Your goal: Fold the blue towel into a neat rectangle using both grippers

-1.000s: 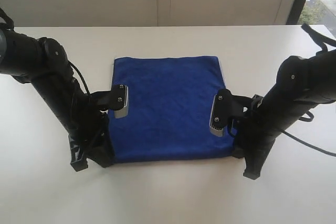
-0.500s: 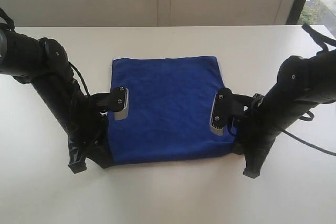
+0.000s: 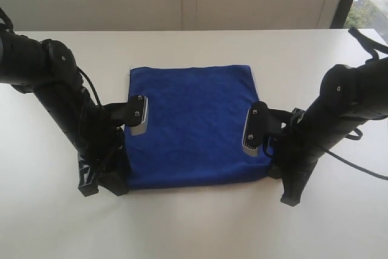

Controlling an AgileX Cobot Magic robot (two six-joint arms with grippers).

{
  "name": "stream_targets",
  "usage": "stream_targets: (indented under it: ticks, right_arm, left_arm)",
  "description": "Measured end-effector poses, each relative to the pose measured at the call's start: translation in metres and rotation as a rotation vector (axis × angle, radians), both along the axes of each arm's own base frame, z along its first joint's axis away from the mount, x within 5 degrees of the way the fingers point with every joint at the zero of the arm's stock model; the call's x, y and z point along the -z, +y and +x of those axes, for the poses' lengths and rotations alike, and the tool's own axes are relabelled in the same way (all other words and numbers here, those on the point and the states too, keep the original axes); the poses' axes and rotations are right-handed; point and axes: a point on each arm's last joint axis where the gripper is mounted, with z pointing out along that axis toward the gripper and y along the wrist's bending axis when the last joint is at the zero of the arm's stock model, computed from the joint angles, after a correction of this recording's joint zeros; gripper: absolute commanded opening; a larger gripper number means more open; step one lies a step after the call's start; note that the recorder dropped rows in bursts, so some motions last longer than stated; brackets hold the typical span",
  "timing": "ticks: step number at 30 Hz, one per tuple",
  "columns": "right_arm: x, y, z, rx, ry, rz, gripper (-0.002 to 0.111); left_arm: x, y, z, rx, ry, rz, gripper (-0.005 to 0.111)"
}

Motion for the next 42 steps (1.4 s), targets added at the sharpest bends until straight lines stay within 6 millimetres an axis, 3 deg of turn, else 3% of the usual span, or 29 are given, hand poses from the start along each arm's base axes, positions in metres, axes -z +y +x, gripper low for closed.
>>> stream_targets:
  ticks: [11,14,18,19,31,42]
  right_arm:
    - [0.000,0.000,0.000,0.000,0.000,0.000,0.000]
    - [0.000,0.000,0.000,0.000,-0.002,0.000,0.000]
    - [0.000,0.000,0.001,0.001,-0.006,0.000,0.000]
    - [0.000,0.000,0.001,0.002,-0.008,0.000,0.000]
    - [0.000,0.000,0.001,0.002,-0.011,0.000,0.000]
    - [-0.036,-0.001,-0.009,-0.015,-0.069,0.025,0.000]
  left_arm:
    - [0.006,0.000,0.001,0.000,0.010,0.008,0.045]
    - [0.007,0.000,0.001,-0.002,0.005,0.008,0.033]
    - [0.008,0.000,0.001,-0.005,-0.002,0.010,0.003]
    - [0.009,0.000,0.001,-0.005,0.002,0.012,0.000]
    - [0.006,0.001,0.001,-0.012,-0.012,0.016,0.000]
    - [-0.041,0.006,-0.013,-0.044,-0.018,-0.012,0.000]
